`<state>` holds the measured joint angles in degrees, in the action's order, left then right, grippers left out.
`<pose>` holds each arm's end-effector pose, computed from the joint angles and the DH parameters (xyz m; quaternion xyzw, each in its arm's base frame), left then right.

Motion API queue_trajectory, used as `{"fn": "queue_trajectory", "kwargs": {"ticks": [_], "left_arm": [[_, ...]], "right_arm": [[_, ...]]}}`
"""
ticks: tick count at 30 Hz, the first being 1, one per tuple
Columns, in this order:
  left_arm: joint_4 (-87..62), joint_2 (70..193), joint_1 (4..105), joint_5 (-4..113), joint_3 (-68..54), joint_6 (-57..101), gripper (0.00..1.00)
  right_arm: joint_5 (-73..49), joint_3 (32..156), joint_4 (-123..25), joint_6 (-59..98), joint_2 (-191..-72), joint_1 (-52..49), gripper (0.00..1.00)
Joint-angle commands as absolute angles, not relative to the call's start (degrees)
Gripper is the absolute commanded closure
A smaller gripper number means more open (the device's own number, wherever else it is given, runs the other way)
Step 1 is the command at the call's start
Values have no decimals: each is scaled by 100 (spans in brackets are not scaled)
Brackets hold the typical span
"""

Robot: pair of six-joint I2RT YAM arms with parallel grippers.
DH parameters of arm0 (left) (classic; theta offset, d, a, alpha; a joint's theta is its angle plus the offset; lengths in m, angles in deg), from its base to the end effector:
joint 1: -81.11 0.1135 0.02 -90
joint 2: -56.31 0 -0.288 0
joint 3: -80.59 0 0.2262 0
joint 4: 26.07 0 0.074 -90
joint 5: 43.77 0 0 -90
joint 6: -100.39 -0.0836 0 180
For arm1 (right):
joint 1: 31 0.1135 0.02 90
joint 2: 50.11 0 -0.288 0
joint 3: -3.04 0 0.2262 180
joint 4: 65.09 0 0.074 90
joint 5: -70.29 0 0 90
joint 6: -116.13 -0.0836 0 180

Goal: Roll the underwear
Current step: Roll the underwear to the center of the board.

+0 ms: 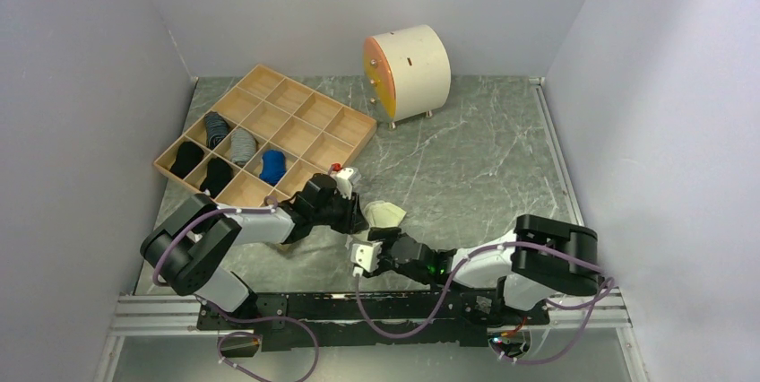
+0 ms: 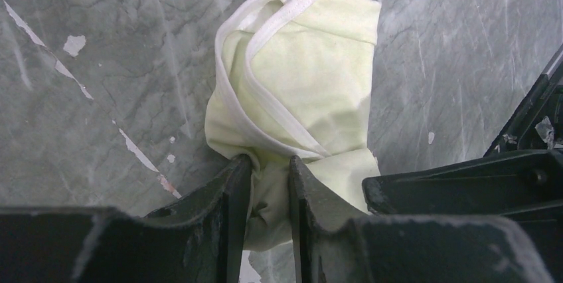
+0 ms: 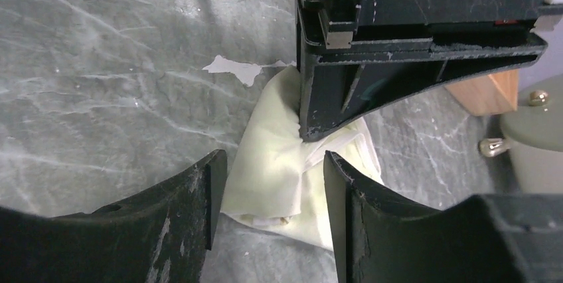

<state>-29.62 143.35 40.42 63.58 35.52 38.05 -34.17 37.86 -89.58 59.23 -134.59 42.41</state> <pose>0.2065 -0.2105 0.1543 0.1662 0.8769 -0.3540 0.2795 0.0997 0.2614 0.1618 -0.6307 0.5551 0.0835 0.5358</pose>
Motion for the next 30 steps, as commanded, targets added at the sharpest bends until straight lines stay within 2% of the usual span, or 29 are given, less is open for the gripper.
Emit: {"fn": "queue_trajectory", "kwargs": {"ticks": [1, 6, 9, 12, 17, 19, 22, 27, 30], "left_arm": [[-2829, 14408, 3998, 6531, 3480, 3709, 67], [-2883, 14437, 3998, 6636, 3484, 3739, 67], [-2862, 14414, 3998, 6633, 3473, 3755, 65], [-2769, 14411, 4001, 6600, 3447, 3736, 64], [-2714, 14398, 4004, 6562, 3413, 3748, 63], [-2737, 14342, 4000, 6558, 3427, 3783, 59], [-2731, 14321, 3999, 6616, 3380, 3819, 53], [-2730, 14336, 4011, 6921, 3187, 3917, 42], [-2554, 14099, 4055, 6577, 3159, 4007, 33]], "right_arm": [[-3704, 3956, -9810, 6342, -13695, 4300, 42], [-3891, 3938, -9967, 6213, -14130, 4300, 46], [-4003, 3855, -10180, 6145, -14324, 4308, 53], [-3886, 3774, -10214, 5890, -14337, 4309, 53], [-3961, 3719, -10026, 5466, -14309, 4314, 77], [-3903, 3623, -9969, 5207, -14224, 4309, 86], [-3781, 3455, -9988, 4781, -14114, 4300, 94], [-2668, 3342, -10138, 3660, -13971, 3896, 96], [-1959, 3233, -10634, 3160, -14064, 3551, 96]]}}
